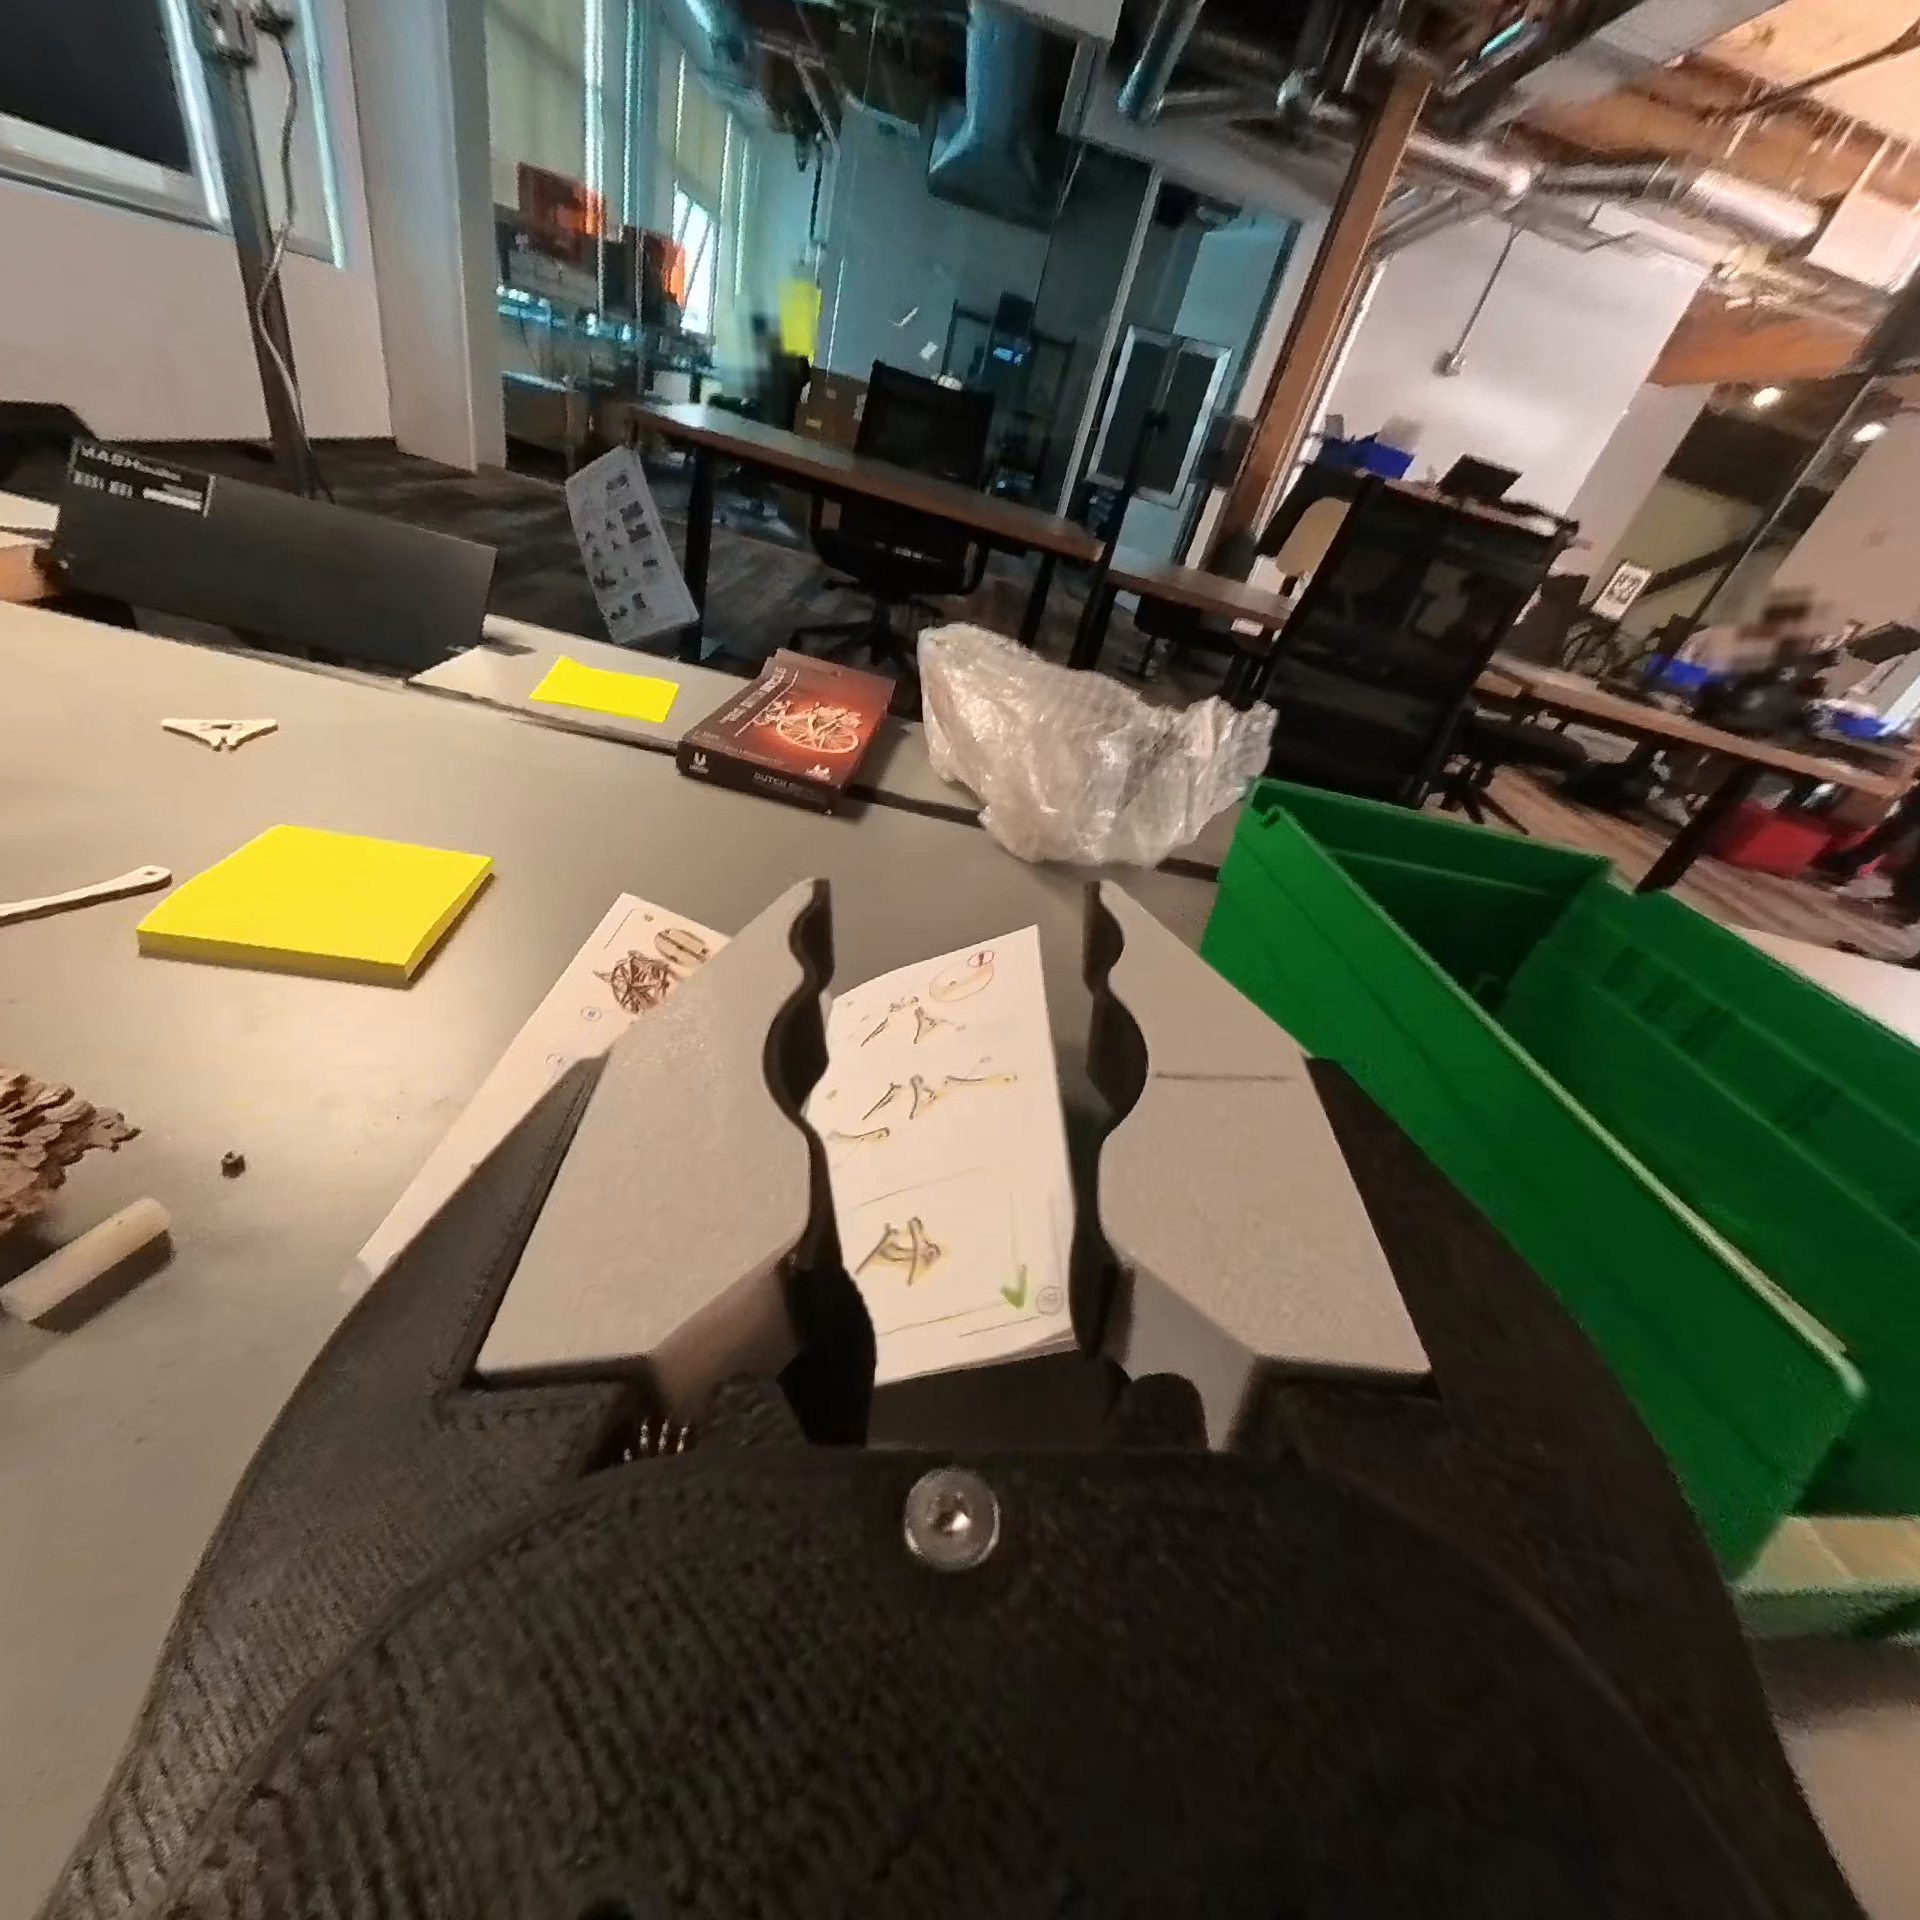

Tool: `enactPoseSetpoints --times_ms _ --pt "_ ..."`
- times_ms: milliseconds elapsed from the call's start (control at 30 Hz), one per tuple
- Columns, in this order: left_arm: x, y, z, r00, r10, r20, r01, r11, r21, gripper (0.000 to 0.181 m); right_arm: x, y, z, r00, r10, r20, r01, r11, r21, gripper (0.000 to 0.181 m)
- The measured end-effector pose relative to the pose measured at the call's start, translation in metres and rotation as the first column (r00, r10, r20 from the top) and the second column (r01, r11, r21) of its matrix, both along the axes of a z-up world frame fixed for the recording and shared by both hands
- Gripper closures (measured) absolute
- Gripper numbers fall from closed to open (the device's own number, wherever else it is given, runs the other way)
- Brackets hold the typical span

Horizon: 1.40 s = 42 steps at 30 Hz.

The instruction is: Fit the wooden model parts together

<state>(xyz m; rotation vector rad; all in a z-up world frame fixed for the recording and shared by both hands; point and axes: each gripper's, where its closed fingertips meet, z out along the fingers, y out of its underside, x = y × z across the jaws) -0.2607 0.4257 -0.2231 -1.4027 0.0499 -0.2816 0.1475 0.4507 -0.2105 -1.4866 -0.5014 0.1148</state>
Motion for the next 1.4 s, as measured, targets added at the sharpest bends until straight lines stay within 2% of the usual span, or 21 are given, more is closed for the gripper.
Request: enactPoseSetpoints --times_ms 100,167,233,400,567,700,1400 --pt "0.0 0.0 0.0 1.0 -0.004 0.0 0.004 1.0 -0.001 0.14 -0.012 0.008 -0.029 0.998 0.061 0.007 -0.059 0.985 -0.164 0.133" --pt "0.002 0.001 0.0 1.0 -0.011 -0.005 0.011 1.0 -0.003 0.14 -0.019 0.013 -0.06 0.995 0.099 0.02 -0.086 0.937 -0.338 0.131" --pt "0.003 0.001 -0.001 1.0 -0.014 -0.014 0.014 1.0 -0.003 0.14 -0.023 0.014 -0.083 0.992 0.116 0.042 -0.086 0.893 -0.441 0.13" --pt "0.003 0.0 0.0 1.0 -0.017 -0.01 0.017 1.0 -0.001 0.14 -0.025 0.015 -0.121 0.993 0.118 0.021 -0.078 0.768 -0.636 0.109" --pt "0.002 0.0 0.0 1.0 -0.024 0.008 0.024 1.0 -0.001 0.14 -0.024 0.016 -0.129 0.993 0.114 0.019 -0.071 0.731 -0.679 0.107" --pt "0.003 0.001 0.0 1.0 -0.029 0.008 0.029 1.0 -0.003 0.14 -0.024 0.016 -0.131 0.991 0.117 0.059 -0.047 0.737 -0.674 0.107" --pt "0.003 0.001 0.0 0.999 -0.037 0.015 0.037 0.999 -0.006 0.14 -0.024 0.016 -0.131 0.991 0.12 0.065 -0.045 0.738 -0.673 0.106"
